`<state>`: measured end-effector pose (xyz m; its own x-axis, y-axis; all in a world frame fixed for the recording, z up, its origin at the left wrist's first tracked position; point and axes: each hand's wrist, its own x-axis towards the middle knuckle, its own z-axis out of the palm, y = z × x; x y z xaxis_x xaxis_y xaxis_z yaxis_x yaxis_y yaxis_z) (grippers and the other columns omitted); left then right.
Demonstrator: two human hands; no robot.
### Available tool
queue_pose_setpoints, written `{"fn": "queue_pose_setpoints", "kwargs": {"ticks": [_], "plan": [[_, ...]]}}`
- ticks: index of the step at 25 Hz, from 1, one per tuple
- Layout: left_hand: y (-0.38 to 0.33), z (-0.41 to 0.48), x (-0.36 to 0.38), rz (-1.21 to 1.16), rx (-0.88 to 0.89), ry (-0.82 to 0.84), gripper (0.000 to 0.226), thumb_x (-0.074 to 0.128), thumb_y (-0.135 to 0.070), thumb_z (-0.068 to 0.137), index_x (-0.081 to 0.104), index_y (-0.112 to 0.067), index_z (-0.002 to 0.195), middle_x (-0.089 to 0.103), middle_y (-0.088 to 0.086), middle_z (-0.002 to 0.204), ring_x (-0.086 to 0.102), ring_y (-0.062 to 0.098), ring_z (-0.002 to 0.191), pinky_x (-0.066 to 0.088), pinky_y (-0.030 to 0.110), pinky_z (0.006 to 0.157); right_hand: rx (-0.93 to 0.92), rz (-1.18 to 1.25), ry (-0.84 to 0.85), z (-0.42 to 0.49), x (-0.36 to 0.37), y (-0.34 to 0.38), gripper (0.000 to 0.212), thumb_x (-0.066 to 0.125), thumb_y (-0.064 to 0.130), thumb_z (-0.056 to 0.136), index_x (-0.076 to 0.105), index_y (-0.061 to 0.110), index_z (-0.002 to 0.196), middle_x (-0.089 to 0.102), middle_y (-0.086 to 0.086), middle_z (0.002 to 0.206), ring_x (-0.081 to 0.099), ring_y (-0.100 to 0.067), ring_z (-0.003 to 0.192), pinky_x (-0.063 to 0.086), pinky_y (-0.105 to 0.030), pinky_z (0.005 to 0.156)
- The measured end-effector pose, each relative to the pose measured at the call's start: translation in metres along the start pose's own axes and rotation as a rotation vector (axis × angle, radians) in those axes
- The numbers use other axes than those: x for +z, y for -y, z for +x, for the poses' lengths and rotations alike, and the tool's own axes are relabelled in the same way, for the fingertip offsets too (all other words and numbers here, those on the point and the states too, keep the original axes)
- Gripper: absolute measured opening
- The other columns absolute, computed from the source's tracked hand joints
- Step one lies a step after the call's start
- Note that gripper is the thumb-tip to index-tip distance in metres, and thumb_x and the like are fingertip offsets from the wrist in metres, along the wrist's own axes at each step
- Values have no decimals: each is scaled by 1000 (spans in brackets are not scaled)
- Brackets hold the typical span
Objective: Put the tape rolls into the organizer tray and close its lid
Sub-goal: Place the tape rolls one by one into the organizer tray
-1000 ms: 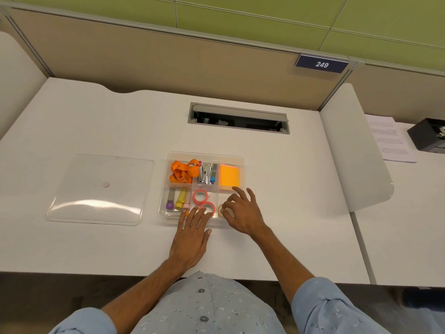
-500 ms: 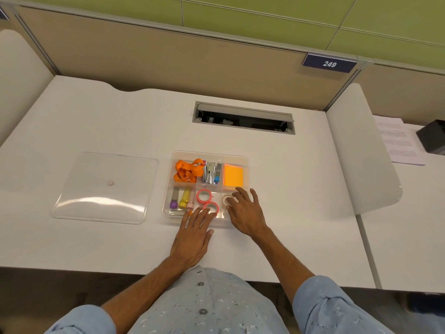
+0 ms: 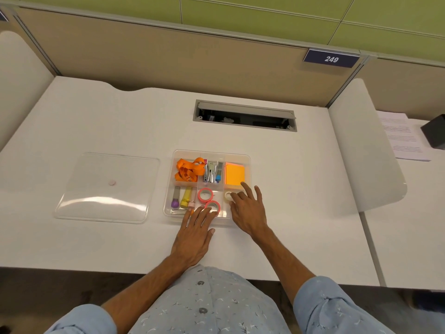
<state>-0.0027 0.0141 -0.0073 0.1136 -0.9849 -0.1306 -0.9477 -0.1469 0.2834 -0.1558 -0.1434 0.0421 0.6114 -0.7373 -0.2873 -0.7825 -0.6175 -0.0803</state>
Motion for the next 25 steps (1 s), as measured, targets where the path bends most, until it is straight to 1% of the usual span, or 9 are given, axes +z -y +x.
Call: {"fn": "queue_pose_setpoints", "kwargs": {"ticks": [5, 8, 10, 11, 12, 14, 17, 20, 25], "plan": [[0, 0, 1, -25, -10, 5, 53, 46, -40, 109, 45, -20, 159, 47, 8, 166, 39, 29, 157, 24, 56, 134, 29, 108, -30, -1, -1, -1, 47, 44, 35, 109, 49, 29, 156, 54, 6, 161, 11, -17, 169, 4, -52, 138], [2, 0, 0, -25, -6, 13, 54, 41, -41, 111, 41, -21, 160, 43, 6, 168, 35, 28, 159, 21, 55, 135, 38, 237, -149, -5, -5, -16, 50, 56, 13, 101, 59, 24, 150, 60, 5, 156, 23, -19, 166, 15, -50, 137], [1, 0, 0, -30, -10, 9, 53, 41, -40, 111, 40, -22, 161, 42, 6, 168, 34, 27, 159, 20, 55, 135, 81, 307, -238, -9, -8, -31, 56, 57, -5, 91, 67, 19, 140, 67, 3, 148, 34, -22, 161, 26, -48, 132], [1, 0, 0, -31, -13, 10, 53, 41, -40, 111, 40, -22, 161, 42, 5, 168, 33, 27, 159, 20, 55, 135, 100, 320, -258, -11, -9, -38, 54, 56, -8, 91, 69, 18, 136, 69, 3, 145, 36, -21, 160, 29, -46, 130], [0, 0, 0, -33, -15, 7, 53, 42, -40, 111, 40, -22, 161, 42, 5, 168, 34, 27, 159, 20, 55, 135, 105, 323, -263, -13, -9, -44, 48, 57, -4, 95, 70, 19, 135, 69, 5, 144, 37, -19, 159, 30, -44, 130], [0, -1, 1, -30, -18, -6, 53, 44, -39, 110, 42, -22, 160, 44, 6, 167, 36, 27, 158, 22, 56, 134, 49, 279, -231, -15, -9, -48, 35, 60, 20, 105, 68, 24, 138, 66, 8, 148, 35, -16, 160, 27, -44, 131], [-2, 0, -1, -24, -27, 10, 53, 43, -40, 110, 43, -21, 159, 44, 7, 167, 36, 28, 158, 23, 56, 134, -31, 149, -87, -15, -9, -37, 47, 56, 52, 105, 61, 30, 146, 59, 11, 156, 27, -16, 163, 17, -49, 135], [-4, 0, -2, -10, -34, 10, 55, 39, -42, 108, 45, -20, 158, 46, 8, 166, 39, 30, 157, 26, 58, 133, -15, 54, -7, -10, -8, -26, 49, 54, 59, 103, 63, 31, 142, 61, 9, 154, 21, -18, 166, 6, -55, 137], [-6, 0, -2, -1, -42, 13, 58, 34, -44, 107, 46, -19, 158, 46, 9, 166, 38, 31, 157, 26, 59, 132, -11, -54, 25, -4, -11, -23, 47, 54, 59, 103, 66, 28, 136, 63, 6, 153, 20, -19, 167, 3, -58, 137]]}}
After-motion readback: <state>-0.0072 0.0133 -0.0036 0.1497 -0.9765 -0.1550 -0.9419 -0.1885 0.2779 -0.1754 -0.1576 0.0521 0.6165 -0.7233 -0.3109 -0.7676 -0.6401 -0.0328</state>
